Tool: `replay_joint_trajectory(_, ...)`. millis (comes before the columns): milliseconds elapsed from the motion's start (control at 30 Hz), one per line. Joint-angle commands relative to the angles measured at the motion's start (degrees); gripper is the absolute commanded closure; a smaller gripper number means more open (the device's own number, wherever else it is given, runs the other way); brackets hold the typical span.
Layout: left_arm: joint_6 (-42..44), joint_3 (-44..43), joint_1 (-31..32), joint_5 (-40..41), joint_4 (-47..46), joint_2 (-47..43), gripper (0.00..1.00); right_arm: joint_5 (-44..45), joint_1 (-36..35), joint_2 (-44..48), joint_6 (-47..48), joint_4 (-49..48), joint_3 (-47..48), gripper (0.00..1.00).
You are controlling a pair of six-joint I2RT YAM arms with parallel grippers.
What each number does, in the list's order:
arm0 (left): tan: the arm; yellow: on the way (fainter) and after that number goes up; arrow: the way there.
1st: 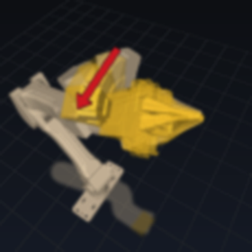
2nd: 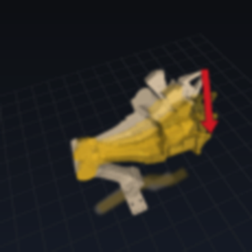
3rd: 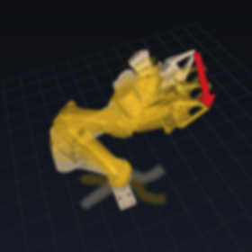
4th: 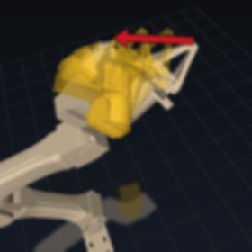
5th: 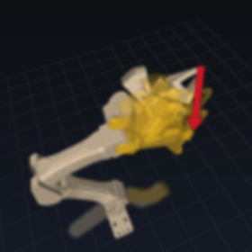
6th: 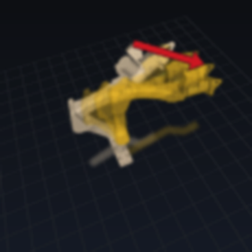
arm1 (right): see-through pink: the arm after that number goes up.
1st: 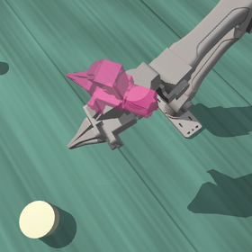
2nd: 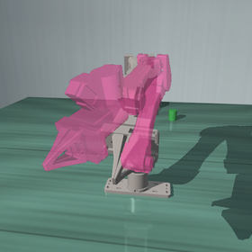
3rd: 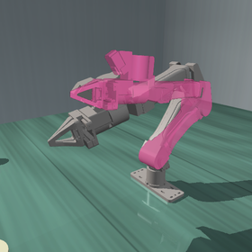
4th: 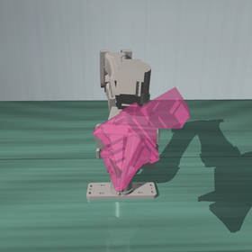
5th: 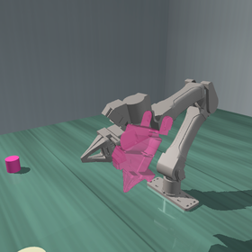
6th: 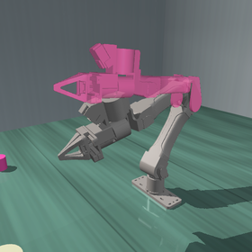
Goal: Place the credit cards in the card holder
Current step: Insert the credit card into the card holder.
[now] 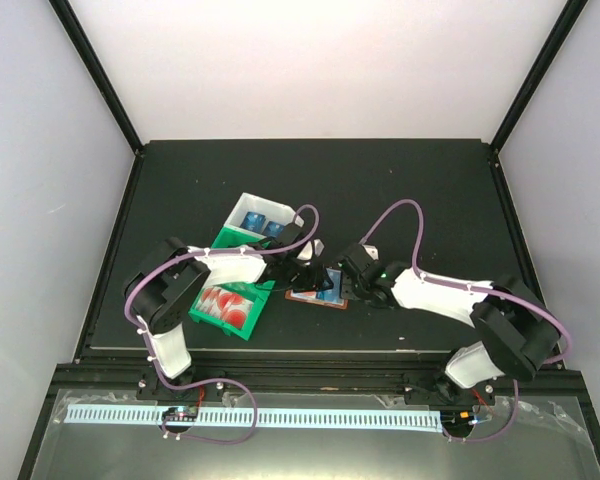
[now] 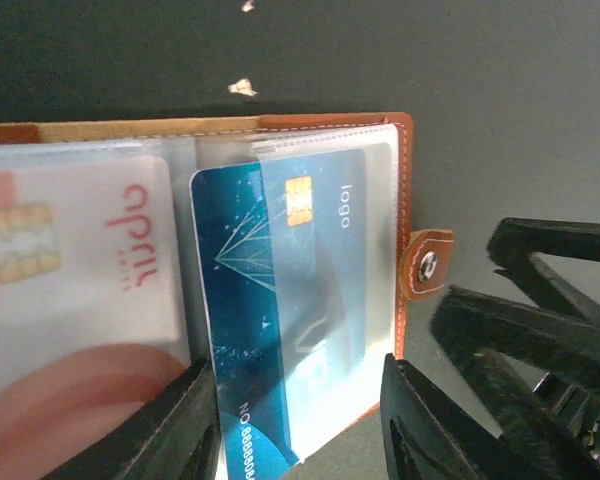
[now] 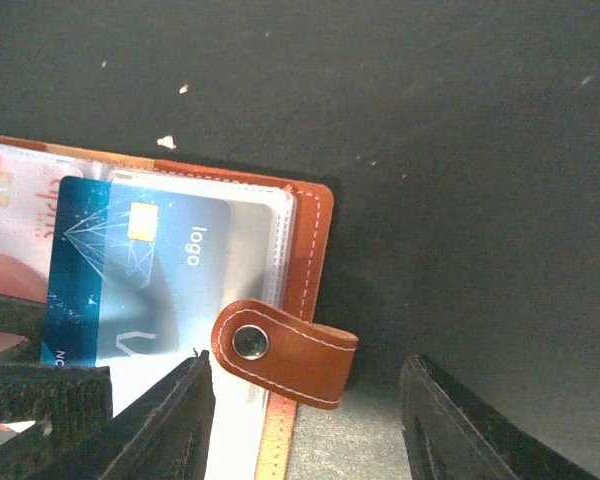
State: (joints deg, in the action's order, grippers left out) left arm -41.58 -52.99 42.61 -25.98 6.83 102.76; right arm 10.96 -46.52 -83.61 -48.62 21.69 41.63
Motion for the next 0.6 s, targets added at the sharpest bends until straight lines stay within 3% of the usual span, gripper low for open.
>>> replay_joint_trajectory(0,4.69,-4.21,1.25,-0.41,5.10,0.83,0.55,-2.07,-0.04,-2.07,-0.56,-2.11,-0.23,0.47)
replay_joint_trajectory(233,8.80,-5.02,2.04,-4.78,4.67,1.35,0.52,-6.48,-0.05,-2.48,-0.89,-5.94,-2.38,0.49)
replay_joint_trajectory(433,6.93,-3.85,2.04,-12.40,-0.75,3.29,0.49,-6.38,0.01,-2.33,-1.37,-6.98,-3.13,0.50)
replay_joint_trajectory(567,6.75,-4.23,1.87,-12.45,-0.30,3.56,0.48,-5.37,0.09,-1.29,-1.66,-6.59,-3.39,0.50)
